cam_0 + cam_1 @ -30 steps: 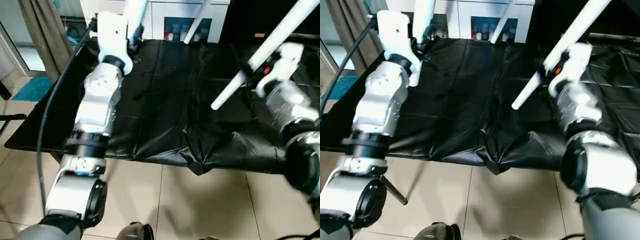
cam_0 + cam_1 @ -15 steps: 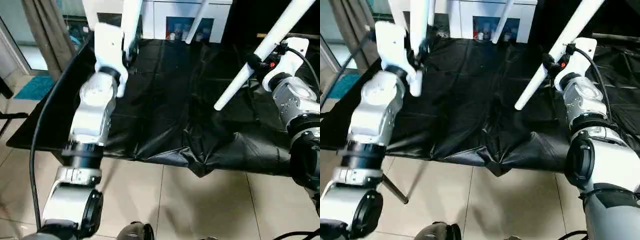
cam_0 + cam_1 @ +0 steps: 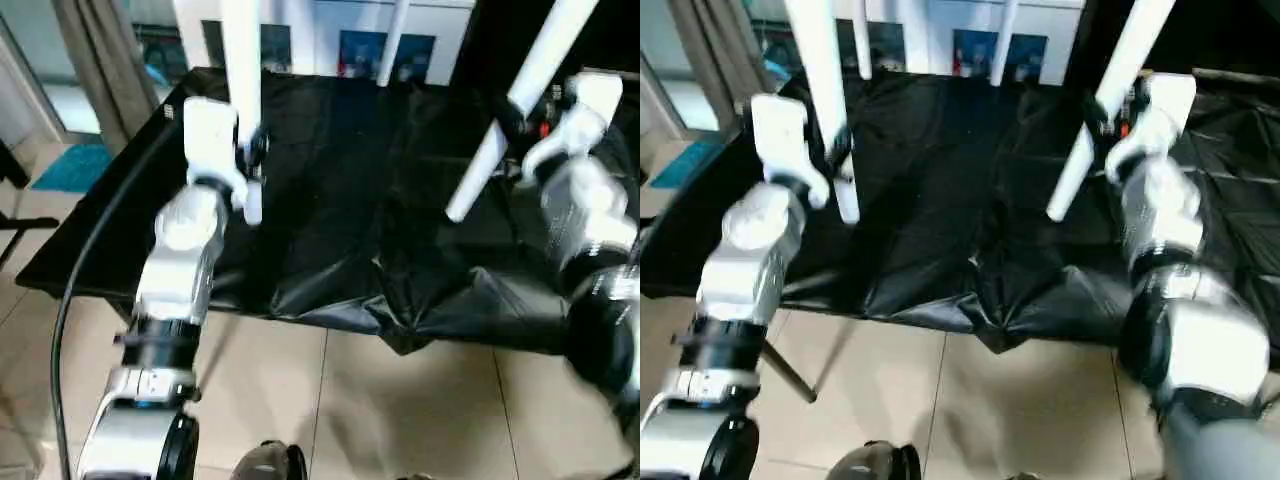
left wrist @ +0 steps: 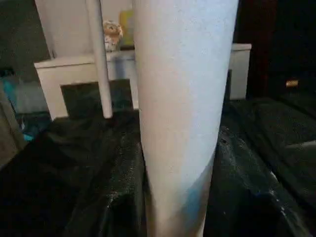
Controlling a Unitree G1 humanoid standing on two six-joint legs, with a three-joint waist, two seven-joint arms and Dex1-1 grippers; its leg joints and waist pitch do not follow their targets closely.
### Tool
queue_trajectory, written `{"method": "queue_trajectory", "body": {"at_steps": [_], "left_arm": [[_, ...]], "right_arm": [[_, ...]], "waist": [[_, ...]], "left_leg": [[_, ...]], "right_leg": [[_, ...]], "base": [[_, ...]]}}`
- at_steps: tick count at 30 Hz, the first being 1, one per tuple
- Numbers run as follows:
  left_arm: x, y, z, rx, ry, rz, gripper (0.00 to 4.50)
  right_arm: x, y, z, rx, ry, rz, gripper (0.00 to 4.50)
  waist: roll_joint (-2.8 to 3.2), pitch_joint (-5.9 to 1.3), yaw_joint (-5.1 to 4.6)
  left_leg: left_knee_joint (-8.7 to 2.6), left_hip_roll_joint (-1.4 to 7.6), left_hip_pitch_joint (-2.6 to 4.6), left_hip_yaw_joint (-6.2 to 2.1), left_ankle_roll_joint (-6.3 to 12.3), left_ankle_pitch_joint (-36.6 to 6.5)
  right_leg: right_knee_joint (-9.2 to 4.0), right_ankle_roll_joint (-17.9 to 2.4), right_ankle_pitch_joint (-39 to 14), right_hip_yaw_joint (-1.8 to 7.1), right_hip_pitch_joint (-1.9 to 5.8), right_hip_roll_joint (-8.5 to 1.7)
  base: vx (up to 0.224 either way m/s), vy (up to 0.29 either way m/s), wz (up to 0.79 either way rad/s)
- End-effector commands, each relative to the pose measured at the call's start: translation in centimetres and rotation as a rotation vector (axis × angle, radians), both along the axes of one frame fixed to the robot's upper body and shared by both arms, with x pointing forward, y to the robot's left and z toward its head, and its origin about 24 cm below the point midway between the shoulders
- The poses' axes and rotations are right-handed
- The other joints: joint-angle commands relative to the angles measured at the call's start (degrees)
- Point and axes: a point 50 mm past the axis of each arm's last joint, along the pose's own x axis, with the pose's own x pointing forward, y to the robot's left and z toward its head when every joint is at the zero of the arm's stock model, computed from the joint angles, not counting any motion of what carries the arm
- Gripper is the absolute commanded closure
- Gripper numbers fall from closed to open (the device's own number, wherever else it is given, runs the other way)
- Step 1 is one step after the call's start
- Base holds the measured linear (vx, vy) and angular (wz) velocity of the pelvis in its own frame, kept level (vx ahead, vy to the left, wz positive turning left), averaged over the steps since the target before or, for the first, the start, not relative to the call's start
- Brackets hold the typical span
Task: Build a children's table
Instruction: Flip table
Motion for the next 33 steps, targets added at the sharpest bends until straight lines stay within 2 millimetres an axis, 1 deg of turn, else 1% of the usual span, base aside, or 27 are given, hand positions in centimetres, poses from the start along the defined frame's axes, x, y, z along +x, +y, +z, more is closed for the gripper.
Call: {"method": "queue_trajectory", "body": {"at_steps": [1, 2, 3, 4, 6, 8, 9, 10, 12, 13, 16, 17, 19, 20, 21, 22, 23, 24, 25, 26, 27, 28, 29, 30, 31, 32, 33], "left_arm": [[0.0, -1.0, 1.3, 0.032, -0.074, -0.046, 2.86], [0.0, -1.1, 1.1, 0.037, -0.07, -0.052, 2.86], [0.0, -1.1, 1.0, 0.037, -0.069, -0.053, 2.86], [0.0, -1.1, 1.0, 0.039, -0.067, -0.054, 2.86], [0.0, -1.5, 0.5, 0.046, -0.057, -0.075, 2.86], [0.0, -1.9, 0.3, 0.05, -0.051, -0.094, 2.86], [0.0, -2.0, 0.2, 0.053, -0.05, -0.1, 2.86], [0.0, -2.1, 0.2, 0.054, -0.05, -0.101, 2.86], [0.0, -2.3, 0.1, 0.063, -0.05, -0.115, 2.86], [-0.1, -2.4, 0.0, 0.075, -0.052, -0.12, 2.86], [-0.2, -2.3, -0.3, 0.083, -0.047, -0.124, 2.86], [-0.4, -1.7, -1.1, 0.083, -0.028, -0.111, 2.86], [-0.5, -1.5, -1.3, 0.085, -0.022, -0.107, 2.86], [-0.6, -1.2, -1.8, 0.09, -0.007, -0.101, 2.86], [-0.6, -1.2, -1.9, 0.092, -0.003, -0.1, 2.86], [-0.7, -1.0, -2.3, 0.099, 0.007, -0.099, 2.86], [-0.9, -0.8, -2.8, 0.086, 0.026, -0.116, 2.51], [-1.0, -0.6, -3.2, 0.075, 0.042, -0.122, 2.3], [-1.2, -0.3, -3.6, 0.062, 0.056, -0.13, 2.16], [-1.3, -0.1, -3.9, 0.053, 0.066, -0.133, 2.16], [-1.6, 0.7, -4.5, 0.026, 0.084, -0.12, 2.16], [-1.9, 1.2, -4.9, 0.025, 0.088, -0.11, 2.1], [-2.2, 1.7, -5.2, 0.023, 0.092, -0.103, 1.95], [-2.3, 1.9, -5.2, 0.02, 0.094, -0.102, 1.8], [-2.6, 2.3, -5.4, 0.008, 0.098, -0.096, 1.75], [-3.0, 2.6, -5.6, -0.006, 0.1, -0.092, 1.72], [-3.5, 3.2, -5.8, -0.023, 0.102, -0.086, 1.68]], "right_arm": [[-1.2, 0.0, -1.0, 0.012, -0.037, -0.016, 2.91], [-1.9, 0.1, -1.8, 0.004, -0.039, -0.027, 2.91], [-2.0, 0.0, -1.8, 0.003, -0.04, -0.029, 2.91], [-2.2, 0.0, -2.0, 0.002, -0.041, -0.033, 2.91], [-4.0, -0.2, -3.2, 0.0, -0.055, -0.089, 2.91], [-5.4, -0.4, -4.0, -0.01, -0.065, -0.139, 2.91], [-5.8, -0.4, -4.3, -0.021, -0.063, -0.151, 2.91], [-5.9, -0.4, -4.4, -0.023, -0.063, -0.153, 2.91], [-6.7, -0.5, -4.7, -0.028, -0.061, -0.186, 2.91], [-7.2, -0.5, -4.7, -0.022, -0.062, -0.208, 2.91], [-7.9, -0.5, -4.5, -0.021, -0.074, -0.245, 2.91], [-8.7, 0.4, -4.3, -0.055, -0.068, -0.241, 2.91], [-8.7, 0.7, -4.4, -0.058, -0.061, -0.231, 2.91], [-8.8, 0.9, -4.6, -0.061, -0.052, -0.238, 2.91], [-8.8, 1.0, -4.6, -0.06, -0.05, -0.24, 2.91], [-8.7, 1.2, -4.7, -0.059, -0.033, -0.237, 2.91], [-8.7, 1.7, -4.9, -0.059, -0.023, -0.207, 2.91], [-8.7, 2.0, -5.0, -0.064, -0.014, -0.188, 2.91], [-8.8, 2.3, -5.2, -0.071, -0.009, -0.178, 2.56], [-8.9, 2.5, -5.2, -0.076, -0.007, -0.176, 2.56], [-9.1, 2.7, -5.3, -0.061, -0.002, -0.178, 2.35], [-9.3, 2.8, -5.3, -0.057, -0.005, -0.178, 2.19], [-9.5, 2.8, -5.3, -0.057, -0.008, -0.18, 2.17], [-9.6, 2.9, -5.3, -0.059, -0.009, -0.181, 2.12], [-9.8, 2.9, -5.2, -0.06, -0.013, -0.185, 2.03], [-10.2, 2.8, -5.2, -0.061, -0.014, -0.194, 1.89], [-10.7, 2.7, -5.2, -0.061, -0.016, -0.207, 1.79]], "waist": [[0.09, -6.17, -0.59], [0.18, -6.26, -0.71], [0.08, -6.28, -0.56], [-0.03, -6.1, -0.68], [0.49, -5.72, -0.72], [0.5, -5.7, -0.77], [0.43, -5.69, -0.69], [0.57, -5.58, -0.78], [0.47, -5.28, -1.04], [0.51, -5.19, -1.05], [0.34, -5.14, -1.16], [0.06, -4.98, -1.38], [0.19, -4.97, -1.78], [-0.31, -4.85, -2.41], [-0.49, -4.87, -2.48], [-0.04, -4.76, -2.71], [-0.26, -4.53, -3.01], [-0.19, -4.2, -3.34], [-0.33, -4.04, -3.59], [0.06, -3.98, -3.4], [-0.14, -4.13, -3.18], [0.06, -4.37, -1.72], [-1.99, -4.52, -1.36], [-4.55, -3.29, -2.22], [-3.16, -2.77, -2.72], [-3.12, -2.88, -2.18], [-1.1, -2.29, -3.11]], "left_leg": [[-6.34, 5.67, 5.86, -4.03, -3.17, -15.86], [-6.64, 5.57, 5.88, -4.25, -4.48, -17.98], [-6.77, 5.64, 6.1, -4.2, -5.23, -18.91], [-7.02, 5.59, 6.18, -4.27, -7.02, -21.46], [-7.64, 5.62, 6.54, -4.57, -10.83, -28.59], [-7.88, 5.58, 6.9, -4.71, -12.6, -31.27], [-7.88, 5.61, 6.98, -4.69, -12.97, -31.65], [-8.03, 5.5, 7.07, -4.63, -13.69, -33.31], [-8.38, 5.59, 6.48, -5.16, -14.35, -35.87], [-8.49, 5.65, 6.44, -5.21, -14.48, -36.77], [-8.57, 5.61, 6.78, -5.34, -14.65, -39.1], [-8.85, 5.69, 6.62, -5.44, -14.5, -39.32], [-9.09, 5.66, 6.51, -5.57, -14.68, -39.56], [-9.38, 5.64, 6.14, -5.6, -14.61, -40.22], [-9.39, 5.65, 6.13, -5.65, -14.64, -40.42], [-9.64, 5.63, 6.3, -5.55, -15.11, -42.0], [-9.72, 5.54, 6.58, -5.43, -15.31, -44.03], [-10.31, 5.51, 6.46, -5.14, -15.79, -46.63], [-10.97, 5.59, 6.11, -4.87, -16.06, -47.97], [-13.23, 5.69, 5.16, -3.6, -16.99, -49.85], [-14.74, 5.89, 4.36, -2.71, -17.36, -49.87], [-17.5, 5.61, 3.68, 0.13, -18.85, -47.95], [-15.31, 4.63, 5.57, 1.68, -18.78, -38.87], [4.99, 2.28, 13.54, -4.59, -11.07, -22.06], [3.94, 0.72, 8.39, -8.79, -7.41, -12.67], [1.68, 0.04, 3.06, -10.88, -9.33, -5.5], [-4.34, 3.71, 8.18, -10.56, -11.17, -24.91]], "right_leg": [[-2.34, -8.65, -0.7, 0.67, 0.0, -1.37], [-2.27, -8.07, -1.85, 0.6, 0.16, -1.38], [-2.51, -7.62, -2.66, 0.56, 0.04, -1.31], [-2.66, -7.57, -4.55, 0.55, -0.14, -1.29], [-3.35, -5.83, -9.69, 0.83, -0.65, -1.44], [-3.84, -4.42, -11.21, 0.95, -0.92, -1.52], [-3.97, -4.07, -11.43, 1.02, -1.08, -1.57], [-4.19, -3.82, -12.72, 1.05, -1.32, -1.5], [-4.3, -3.31, -15.73, 1.09, -0.84, -1.77], [-4.36, -3.11, -16.93, 1.14, -0.93, -1.8], [-4.81, -2.83, -20.01, 1.22, -1.2, -2.01], [-5.03, -2.59, -20.86, 1.19, -1.03, -1.95], [-5.01, -2.51, -20.88, 1.08, -0.88, -1.95], [-5.12, -2.47, -21.58, 0.86, -0.55, -1.91], [-5.1, -2.49, -22.26, 0.78, -0.45, -2.01], [-5.21, -2.58, -23.93, 0.67, -0.72, -1.89], [-5.5, -2.63, -25.77, 0.53, -1.05, -1.66], [-5.49, -2.78, -27.65, 0.04, -0.91, -1.16], [-5.19, -2.88, -28.08, -0.33, -0.53, -0.69], [-3.38, -3.6, -26.9, -1.42, 0.66, 0.76], [-1.01, -4.41, -24.38, -1.85, 1.84, 1.44], [3.22, -6.09, -19.47, -2.42, 3.11, 2.36], [0.27, -6.12, -25.35, -0.4, 1.57, 0.1], [-14.21, -4.8, -47.75, 4.62, -7.12, -10.91], [-12.07, -4.78, -48.14, 6.54, -2.37, -10.4], [-7.96, -5.87, -44.38, 1.63, 5.83, -7.29], [-7.07, -4.33, -37.97, -1.57, 0.61, -0.66]], "base": [[0.0, 0.0, 0.0], [0.0, 0.0, 0.0], [0.0, 0.0, 0.0], [0.0, 0.0, 0.0], [0.0, 0.0, 0.0], [0.0, 0.0, 0.0], [0.0, 0.0, 0.0], [0.0, 0.0, 0.0], [0.0, 0.0, 0.0], [0.0, 0.0, 0.0], [0.0, 0.0, 0.0], [0.0, 0.0, 0.0], [0.0, 0.0, 0.0], [0.0, 0.0, 0.0], [0.0, 0.0, 0.0], [0.0, 0.0, 0.0], [0.0, 0.0, 0.0], [0.0, 0.0, 0.0], [0.0, 0.0, 0.0], [0.0, 0.0, 0.0], [-0.054, -0.021, 0.06], [-0.054, -0.021, 0.06], [-0.047, -0.085, 0.22], [-0.009, -0.098, 0.14], [-0.009, -0.098, 0.14], [0.061, 0.003, -0.31], [0.0, 0.0, 0.0]]}}
